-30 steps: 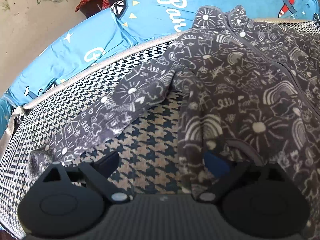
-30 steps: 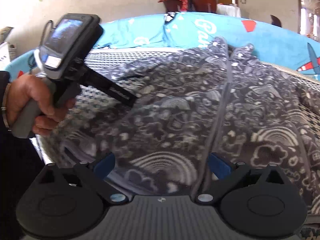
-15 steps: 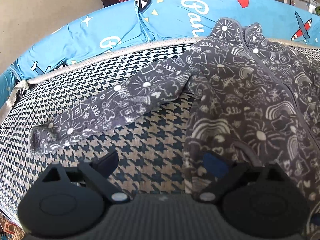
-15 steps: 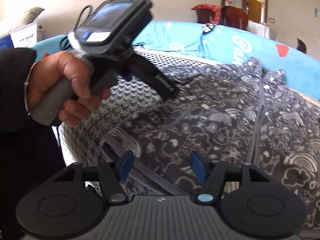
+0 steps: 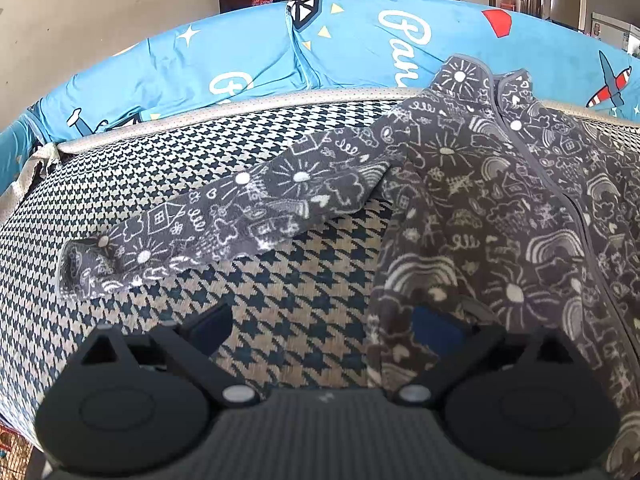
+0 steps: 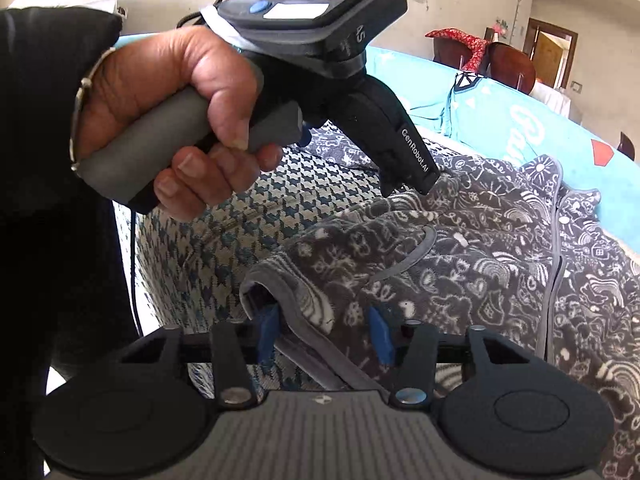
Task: Fold clothes
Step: 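Close the right gripper on the jacket front edge near the zipper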
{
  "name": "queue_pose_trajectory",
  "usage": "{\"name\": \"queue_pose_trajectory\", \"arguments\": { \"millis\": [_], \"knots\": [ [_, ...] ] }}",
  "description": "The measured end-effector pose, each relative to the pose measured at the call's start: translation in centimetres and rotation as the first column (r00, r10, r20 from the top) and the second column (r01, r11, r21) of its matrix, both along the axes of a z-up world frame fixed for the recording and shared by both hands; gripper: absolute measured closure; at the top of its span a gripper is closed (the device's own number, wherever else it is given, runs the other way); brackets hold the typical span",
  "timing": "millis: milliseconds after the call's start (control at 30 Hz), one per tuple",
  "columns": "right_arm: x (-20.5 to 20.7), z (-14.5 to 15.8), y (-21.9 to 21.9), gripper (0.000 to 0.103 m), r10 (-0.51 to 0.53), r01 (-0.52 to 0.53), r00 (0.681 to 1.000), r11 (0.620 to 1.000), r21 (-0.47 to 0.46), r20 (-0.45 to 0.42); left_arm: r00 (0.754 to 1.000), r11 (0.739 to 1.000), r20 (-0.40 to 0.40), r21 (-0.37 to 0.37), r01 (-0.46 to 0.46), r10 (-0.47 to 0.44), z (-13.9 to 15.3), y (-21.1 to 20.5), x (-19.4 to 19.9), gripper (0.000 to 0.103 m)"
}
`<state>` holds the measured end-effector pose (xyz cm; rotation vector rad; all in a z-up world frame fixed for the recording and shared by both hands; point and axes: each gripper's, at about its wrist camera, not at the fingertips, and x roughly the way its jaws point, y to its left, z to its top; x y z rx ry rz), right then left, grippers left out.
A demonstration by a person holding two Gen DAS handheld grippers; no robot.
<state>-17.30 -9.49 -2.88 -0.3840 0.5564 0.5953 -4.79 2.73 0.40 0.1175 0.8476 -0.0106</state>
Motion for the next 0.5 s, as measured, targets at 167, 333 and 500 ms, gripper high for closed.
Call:
{"name": "queue_pose_trajectory", "arguments": {
  "millis": [167, 333, 500],
  "knots": [
    [0.2, -0.3, 0.6, 0.068, 0.007, -0.007, 1.0, 1.0, -0.009, 0.011, 1.0, 1.0, 0.005, -0.01, -0.006, 0.006, 0.2, 0.0, -0.1, 0.001],
    [0.5, 0.2, 0.9, 0.093, 0.021, -0.02, 1.0, 0.999, 0.05, -0.014, 1.0, 1.0, 0.012, -0.018, -0.021, 0.021, 0.5, 0.3, -0.1, 0.001],
    [1.1, 2.0, 0.7, 0.093, 0.063, -0.046, 0.995, 0.977, 0.21, -0.077, 0.994, 0.998, 0.085, -0.008, -0.063, 0.064, 2.1, 1.5, -0.6, 0.0]
  ]
}}
